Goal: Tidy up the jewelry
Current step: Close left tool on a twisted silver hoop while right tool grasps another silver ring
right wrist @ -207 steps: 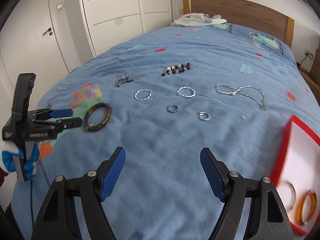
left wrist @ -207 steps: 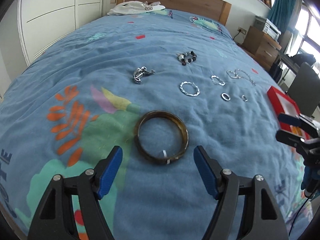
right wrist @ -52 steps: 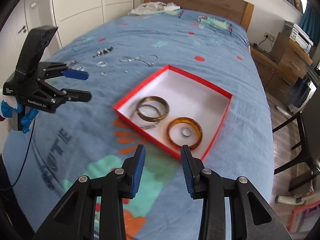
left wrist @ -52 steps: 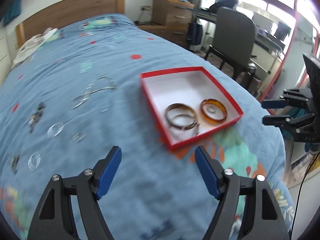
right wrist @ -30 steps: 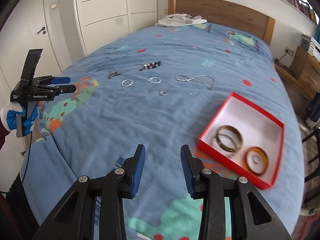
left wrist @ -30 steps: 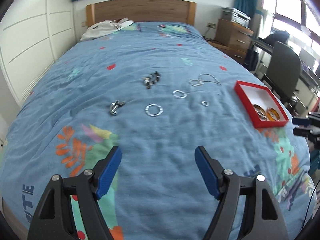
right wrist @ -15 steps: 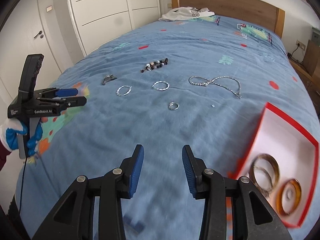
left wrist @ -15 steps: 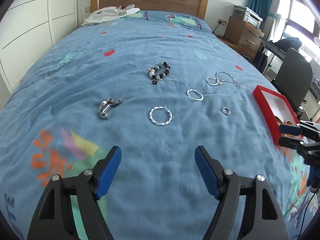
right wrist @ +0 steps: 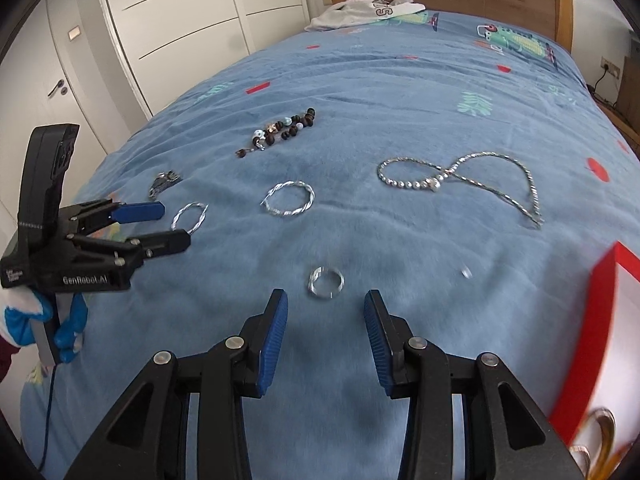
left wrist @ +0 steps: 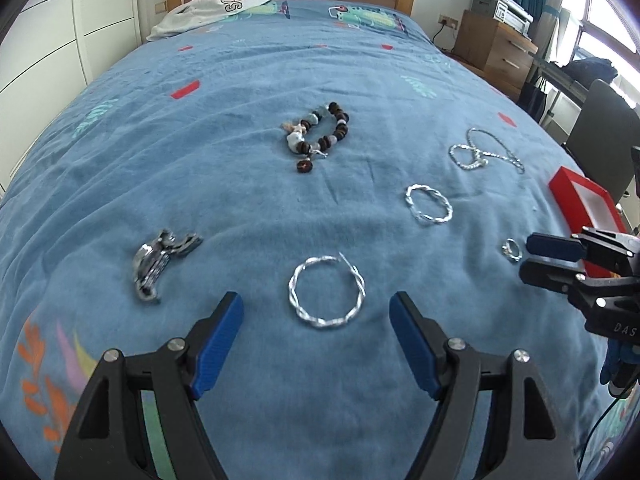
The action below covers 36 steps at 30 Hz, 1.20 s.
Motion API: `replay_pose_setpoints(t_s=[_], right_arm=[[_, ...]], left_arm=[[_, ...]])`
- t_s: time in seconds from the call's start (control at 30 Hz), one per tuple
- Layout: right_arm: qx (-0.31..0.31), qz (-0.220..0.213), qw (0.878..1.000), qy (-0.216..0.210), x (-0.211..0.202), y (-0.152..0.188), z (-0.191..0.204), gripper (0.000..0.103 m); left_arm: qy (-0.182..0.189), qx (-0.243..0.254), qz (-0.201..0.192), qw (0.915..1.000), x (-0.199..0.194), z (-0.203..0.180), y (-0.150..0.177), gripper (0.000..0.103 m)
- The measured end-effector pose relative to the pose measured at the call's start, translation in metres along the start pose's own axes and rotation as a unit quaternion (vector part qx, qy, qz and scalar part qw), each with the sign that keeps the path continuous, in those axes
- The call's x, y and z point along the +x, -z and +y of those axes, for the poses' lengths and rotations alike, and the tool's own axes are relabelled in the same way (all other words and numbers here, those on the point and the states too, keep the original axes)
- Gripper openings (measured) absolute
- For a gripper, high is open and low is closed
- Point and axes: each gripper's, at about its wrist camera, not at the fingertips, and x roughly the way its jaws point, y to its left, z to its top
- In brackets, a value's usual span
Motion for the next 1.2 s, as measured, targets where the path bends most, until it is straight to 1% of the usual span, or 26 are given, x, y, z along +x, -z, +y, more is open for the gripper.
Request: replay_pose_setpoints(t_s=[0.17, 0.33, 0.43, 0.47, 0.5, 0.57, 0.6, 0.67, 0.73, 0.83, 0.97, 1.1, 1.2], right_arm=[[-0.006, 0.006, 1.0, -0.002, 0.013, -0.005, 0.003, 0.038], [-0.001, 0.007, 1.0, -0.003, 0.014, -0.005, 0.0, 0.031], [0.005, 0.008, 1.0, -0.002, 0.016, -0.004, -0.002, 0.024], [0.008, 0.008, 1.0, -0.003, 0.016, -0.004, -0.003, 0.02], [0.01, 0.009, 1.0, -0.003, 0.016, -0.004, -0.004, 0.02], [0.009, 0.009, 1.0, -0.003, 0.016, -0.004, -0.003, 0.02], [0.007, 0.009, 1.0, -0.004, 0.014, -0.004, -0.002, 0.02], [0.006, 0.009, 1.0, -0.005, 0.012, -0.003, 0.001, 0.02], [0.004, 0.008, 1.0, -0.005, 0.009, -0.002, 0.003, 0.02], [0.002, 0.005, 1.0, -0.006, 0.002, 0.002, 0.008, 0.02], [0.002, 0.004, 1.0, -0.005, -0.008, 0.007, 0.013, 0.02], [0.0, -0.003, 1.0, -0.002, -0.025, 0.011, 0.018, 0.02], [0.004, -0.011, 1.0, 0.0, -0.041, 0.017, 0.02, 0.02]], left_arm=[[-0.006, 0.005, -0.002, 1.0, 0.008, -0.001, -0.001, 0.074], [-0.013, 0.012, -0.004, 0.9998, 0.011, -0.005, 0.001, 0.073], [-0.014, 0.011, -0.004, 0.9998, 0.012, -0.006, 0.0, 0.072], [-0.015, 0.012, -0.004, 0.9998, 0.012, -0.005, 0.0, 0.07], [-0.017, 0.011, -0.005, 0.9998, 0.012, -0.005, 0.0, 0.068], [-0.018, 0.005, -0.007, 0.9998, 0.011, -0.004, 0.0, 0.057], [-0.019, 0.001, -0.007, 0.9998, 0.01, -0.003, 0.0, 0.054], [-0.017, -0.009, -0.008, 0.9998, 0.008, 0.0, 0.0, 0.043], [-0.018, -0.012, -0.008, 0.9997, 0.004, 0.0, 0.0, 0.038], [-0.019, -0.017, -0.01, 0.9996, -0.003, -0.001, 0.002, 0.038], [-0.005, -0.028, -0.014, 0.9995, -0.014, -0.003, 0.007, 0.038], [-0.001, -0.025, -0.02, 0.9995, -0.029, -0.011, 0.01, 0.038], [0.002, -0.016, -0.028, 0.9995, -0.048, -0.02, 0.012, 0.038]])
